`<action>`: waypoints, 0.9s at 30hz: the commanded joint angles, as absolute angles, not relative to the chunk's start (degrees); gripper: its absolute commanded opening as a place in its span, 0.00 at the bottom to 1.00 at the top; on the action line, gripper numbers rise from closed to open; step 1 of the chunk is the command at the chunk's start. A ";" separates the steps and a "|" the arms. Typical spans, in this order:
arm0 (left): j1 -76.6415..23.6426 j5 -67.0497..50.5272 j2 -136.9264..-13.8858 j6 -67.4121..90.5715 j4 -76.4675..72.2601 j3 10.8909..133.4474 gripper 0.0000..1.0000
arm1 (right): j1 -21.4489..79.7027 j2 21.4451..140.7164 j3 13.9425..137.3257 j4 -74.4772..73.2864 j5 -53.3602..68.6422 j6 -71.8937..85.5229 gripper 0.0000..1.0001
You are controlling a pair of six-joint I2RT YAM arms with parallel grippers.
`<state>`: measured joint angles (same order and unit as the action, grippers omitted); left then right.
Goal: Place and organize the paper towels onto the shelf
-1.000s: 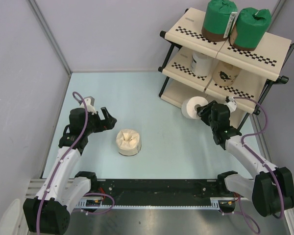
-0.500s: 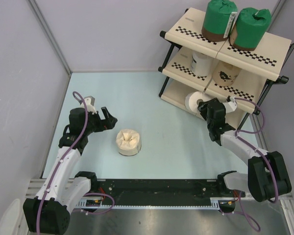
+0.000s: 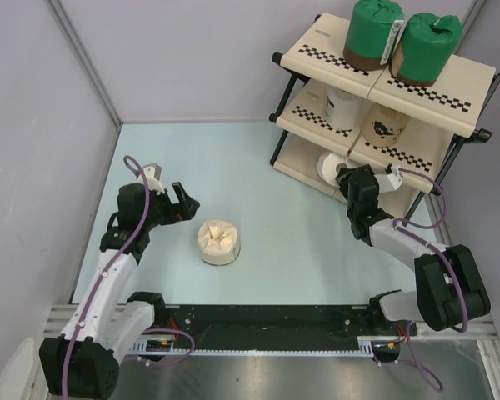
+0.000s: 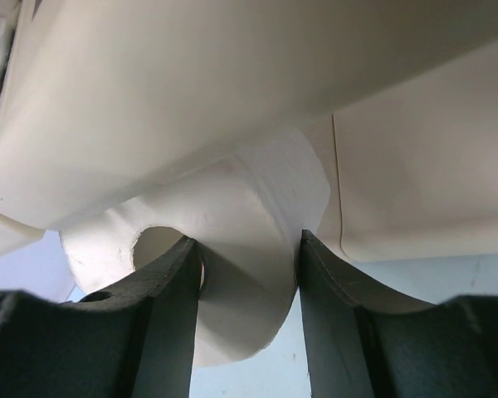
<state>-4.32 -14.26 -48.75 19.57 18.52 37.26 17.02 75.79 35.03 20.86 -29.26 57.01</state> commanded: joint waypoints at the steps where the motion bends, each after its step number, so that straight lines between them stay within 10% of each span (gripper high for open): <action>1: -3.87 -15.64 -48.60 20.57 17.05 37.09 1.00 | 16.96 77.17 35.33 28.12 -31.55 59.50 0.21; 15: -3.87 -15.73 -48.69 20.57 16.96 37.09 1.00 | 16.96 78.14 35.33 27.86 -29.09 57.57 0.66; 27: -3.87 -15.64 -48.78 20.57 17.05 37.09 1.00 | 18.10 74.45 35.33 25.85 -26.11 53.19 0.70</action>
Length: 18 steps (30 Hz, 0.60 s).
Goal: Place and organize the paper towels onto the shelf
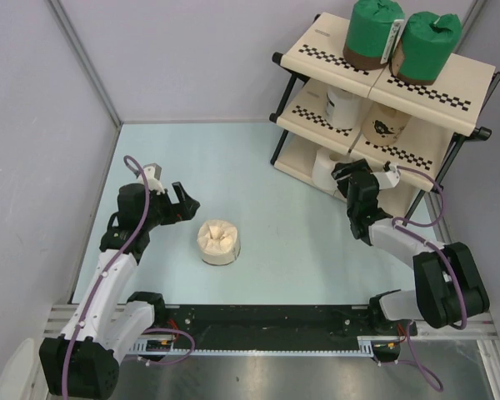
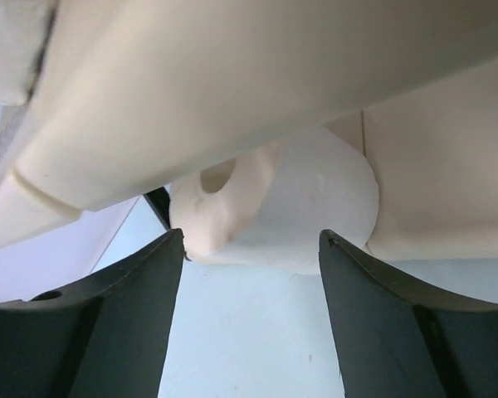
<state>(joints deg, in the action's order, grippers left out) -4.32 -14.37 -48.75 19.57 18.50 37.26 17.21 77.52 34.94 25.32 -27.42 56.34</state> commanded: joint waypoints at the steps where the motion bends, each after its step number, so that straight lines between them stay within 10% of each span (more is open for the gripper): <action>1: -3.78 -15.73 -48.78 20.57 17.14 37.09 1.00 | 18.28 73.75 35.25 25.32 -24.89 52.83 0.71; 18: -3.87 -15.29 -48.78 20.48 17.14 37.18 1.00 | 42.97 62.74 38.40 5.63 -9.35 38.33 0.72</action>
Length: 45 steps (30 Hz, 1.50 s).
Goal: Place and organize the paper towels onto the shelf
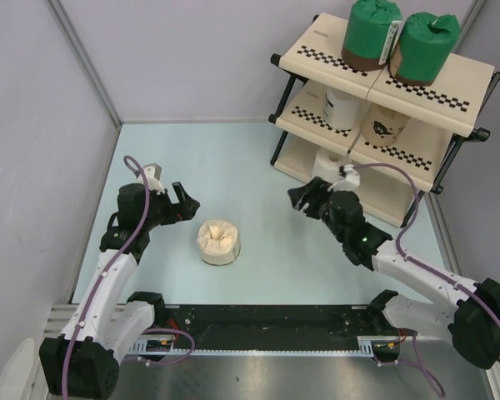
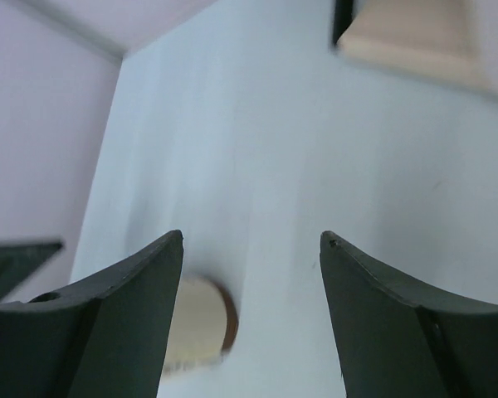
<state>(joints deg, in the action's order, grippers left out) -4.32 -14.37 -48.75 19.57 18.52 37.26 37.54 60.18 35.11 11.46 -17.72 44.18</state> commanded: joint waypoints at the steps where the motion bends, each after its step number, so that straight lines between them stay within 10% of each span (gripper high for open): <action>1: -3.87 -15.29 -48.87 20.57 17.23 37.18 1.00 | 45.59 63.80 39.10 5.02 -7.84 37.62 0.72; 36: -3.87 -15.03 -49.48 20.39 17.23 37.18 1.00 | 59.85 100.72 68.46 -5.27 -4.04 36.92 0.75; 45: -3.87 -15.29 -49.39 20.39 17.14 37.18 1.00 | 62.84 102.40 71.02 -10.54 -10.80 34.45 0.52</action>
<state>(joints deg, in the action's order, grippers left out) -4.32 -14.24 -49.52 19.55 18.52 37.23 61.21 102.15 68.88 -7.38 -6.22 35.66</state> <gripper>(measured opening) 0.996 0.607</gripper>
